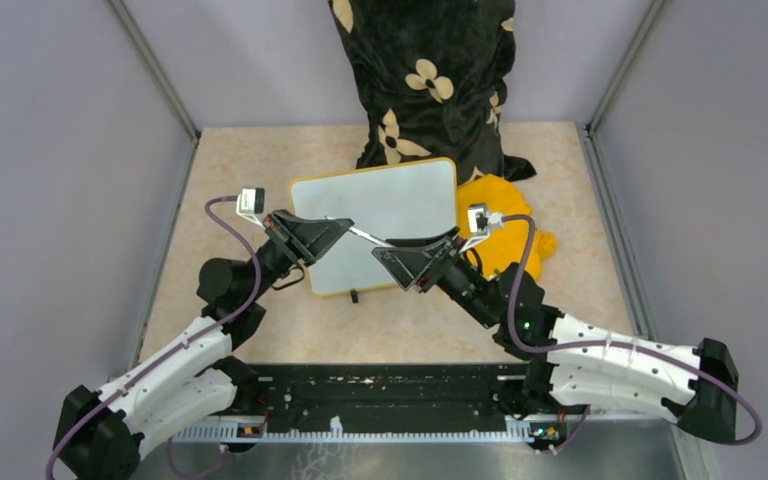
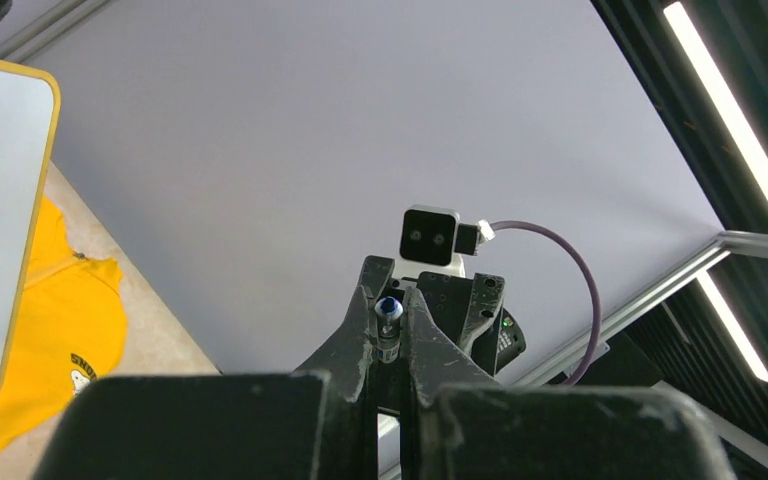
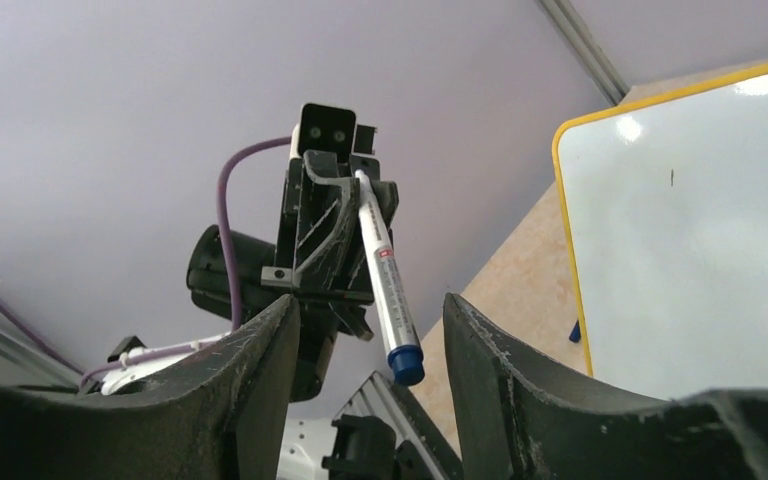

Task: Write a sentence on the whiteboard

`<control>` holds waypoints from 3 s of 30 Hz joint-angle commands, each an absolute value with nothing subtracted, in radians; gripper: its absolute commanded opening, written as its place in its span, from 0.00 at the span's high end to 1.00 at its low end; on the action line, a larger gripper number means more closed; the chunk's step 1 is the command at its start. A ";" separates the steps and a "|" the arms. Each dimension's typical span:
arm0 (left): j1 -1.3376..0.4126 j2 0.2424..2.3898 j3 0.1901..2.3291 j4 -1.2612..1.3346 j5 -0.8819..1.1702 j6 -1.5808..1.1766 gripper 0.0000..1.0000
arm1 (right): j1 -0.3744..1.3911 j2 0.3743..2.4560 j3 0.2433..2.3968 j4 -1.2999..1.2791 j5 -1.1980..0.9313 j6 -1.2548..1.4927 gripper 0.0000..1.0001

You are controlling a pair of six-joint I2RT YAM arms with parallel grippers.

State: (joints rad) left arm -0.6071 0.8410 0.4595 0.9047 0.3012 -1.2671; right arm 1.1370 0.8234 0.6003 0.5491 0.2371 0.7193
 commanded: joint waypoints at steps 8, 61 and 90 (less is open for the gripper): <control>-0.649 0.827 0.458 0.901 0.188 -1.296 1.00 | 1.126 0.939 0.677 0.714 0.259 0.750 0.50; -0.680 0.784 0.483 0.723 0.150 -1.236 1.00 | 1.064 0.994 0.669 0.754 0.191 0.848 0.66; -0.680 0.797 0.502 0.703 0.178 -1.229 1.00 | 1.055 0.970 0.648 0.767 0.182 0.851 0.69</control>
State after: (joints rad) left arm -0.6727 0.7971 0.4812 0.7105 0.1658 -1.2404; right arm 1.0618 0.9890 0.6228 0.6933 0.2096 0.8417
